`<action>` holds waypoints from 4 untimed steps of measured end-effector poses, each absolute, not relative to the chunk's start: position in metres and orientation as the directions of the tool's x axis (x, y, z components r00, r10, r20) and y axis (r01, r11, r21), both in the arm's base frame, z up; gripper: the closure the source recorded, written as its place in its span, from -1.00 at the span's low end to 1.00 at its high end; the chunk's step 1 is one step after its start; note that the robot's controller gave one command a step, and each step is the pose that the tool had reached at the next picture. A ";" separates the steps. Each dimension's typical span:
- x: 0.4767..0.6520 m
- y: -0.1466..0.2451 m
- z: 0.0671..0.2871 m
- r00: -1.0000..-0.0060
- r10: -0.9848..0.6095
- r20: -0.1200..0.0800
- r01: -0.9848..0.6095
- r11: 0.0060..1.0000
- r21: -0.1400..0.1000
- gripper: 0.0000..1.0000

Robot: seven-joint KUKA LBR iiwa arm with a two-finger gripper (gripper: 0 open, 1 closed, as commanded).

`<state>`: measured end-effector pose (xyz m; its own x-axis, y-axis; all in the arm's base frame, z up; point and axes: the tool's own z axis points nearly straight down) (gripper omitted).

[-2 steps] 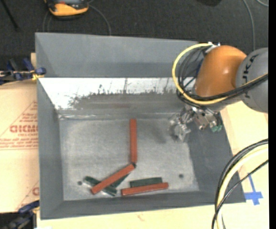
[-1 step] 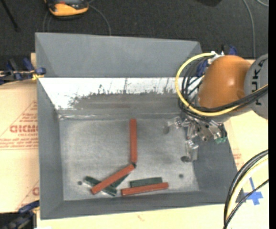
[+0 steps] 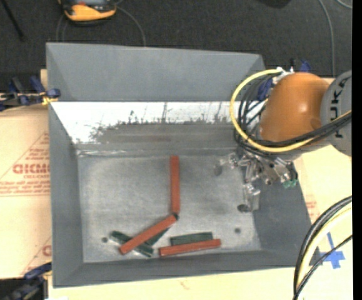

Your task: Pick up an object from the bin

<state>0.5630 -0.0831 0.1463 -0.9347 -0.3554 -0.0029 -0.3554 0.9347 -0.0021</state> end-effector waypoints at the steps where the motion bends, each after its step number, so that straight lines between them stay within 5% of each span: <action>1: 0.549 -0.061 0.122 -0.886 -0.465 -0.009 -0.464 0.886 -0.009 -1.00; 2: 0.545 -0.030 0.091 -0.843 -0.538 -0.001 -0.538 0.843 0.001 -1.00; 3: 0.544 -0.010 0.086 -0.955 -0.297 -0.003 -0.297 0.955 0.000 -1.00; 4: 0.523 0.071 0.073 -0.782 -0.624 -0.006 -0.624 0.782 -0.004 1.00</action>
Offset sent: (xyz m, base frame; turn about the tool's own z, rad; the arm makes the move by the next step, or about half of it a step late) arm -0.0098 0.0811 -0.0763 0.1029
